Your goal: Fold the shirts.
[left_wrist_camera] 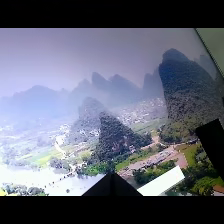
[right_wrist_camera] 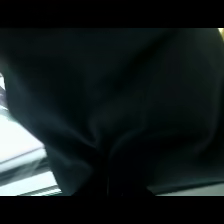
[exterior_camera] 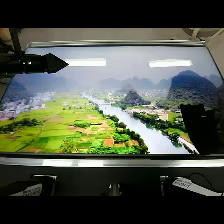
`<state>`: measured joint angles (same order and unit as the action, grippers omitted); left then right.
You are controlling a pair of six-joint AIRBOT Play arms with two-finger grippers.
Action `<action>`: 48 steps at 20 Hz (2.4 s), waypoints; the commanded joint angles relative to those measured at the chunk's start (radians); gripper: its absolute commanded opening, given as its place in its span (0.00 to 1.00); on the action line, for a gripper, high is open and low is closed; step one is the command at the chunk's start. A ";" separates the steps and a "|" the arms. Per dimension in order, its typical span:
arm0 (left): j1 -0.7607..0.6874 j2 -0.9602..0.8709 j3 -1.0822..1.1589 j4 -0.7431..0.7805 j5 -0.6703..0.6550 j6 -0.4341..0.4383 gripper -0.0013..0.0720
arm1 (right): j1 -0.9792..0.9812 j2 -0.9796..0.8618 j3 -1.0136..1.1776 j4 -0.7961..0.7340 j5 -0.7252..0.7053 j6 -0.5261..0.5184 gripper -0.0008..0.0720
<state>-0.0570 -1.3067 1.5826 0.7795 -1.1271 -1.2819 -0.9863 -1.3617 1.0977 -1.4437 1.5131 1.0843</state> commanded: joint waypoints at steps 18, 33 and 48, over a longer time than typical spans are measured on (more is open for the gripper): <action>-0.008 -0.002 0.148 0.138 0.098 -0.051 0.04 | 0.105 0.036 0.567 -0.138 -0.161 -0.119 0.96; -0.038 -0.093 -0.103 0.870 -0.317 -0.447 0.80 | 0.906 -0.204 0.660 -0.034 0.196 0.053 0.94; -0.038 -0.097 -0.102 0.869 -0.312 -0.447 0.80 | 0.906 -0.204 0.660 -0.034 0.223 0.052 0.94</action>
<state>-0.0948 -1.4044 1.4811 1.6485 -1.4391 -1.7283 -0.0814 -1.5654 1.7565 -1.4784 1.7321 1.1366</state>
